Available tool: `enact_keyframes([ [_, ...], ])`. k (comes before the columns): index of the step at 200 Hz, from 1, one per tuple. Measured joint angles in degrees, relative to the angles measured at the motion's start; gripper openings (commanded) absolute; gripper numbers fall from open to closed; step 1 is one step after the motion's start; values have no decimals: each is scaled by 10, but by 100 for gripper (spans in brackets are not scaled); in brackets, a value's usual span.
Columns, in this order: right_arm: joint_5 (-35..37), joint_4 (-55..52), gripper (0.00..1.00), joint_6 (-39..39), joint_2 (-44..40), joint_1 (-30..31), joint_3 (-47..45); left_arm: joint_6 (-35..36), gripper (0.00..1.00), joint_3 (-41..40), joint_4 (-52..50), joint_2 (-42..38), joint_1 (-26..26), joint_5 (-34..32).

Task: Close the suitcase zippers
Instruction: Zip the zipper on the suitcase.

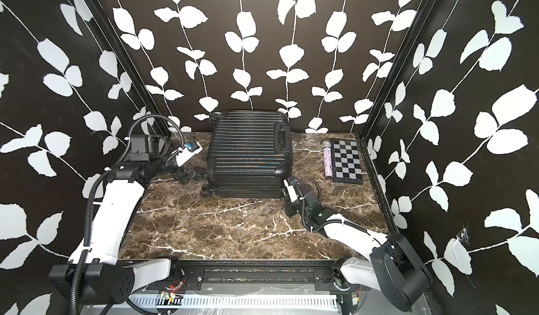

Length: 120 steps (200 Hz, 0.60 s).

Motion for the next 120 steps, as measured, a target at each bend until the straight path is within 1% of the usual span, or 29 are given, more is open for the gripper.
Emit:
enact_keyframes([
  [18,2,-7,0,0,-2,0,2,38,96,0,-14,16,25,14],
  [30,4,-13,0,0,-2,0,4,62,95,0,-20,31,32,14],
  [73,9,-25,0,0,-2,0,10,123,95,-19,-25,77,32,14],
  [120,9,-24,0,1,0,0,10,178,91,-19,-24,120,32,29],
])
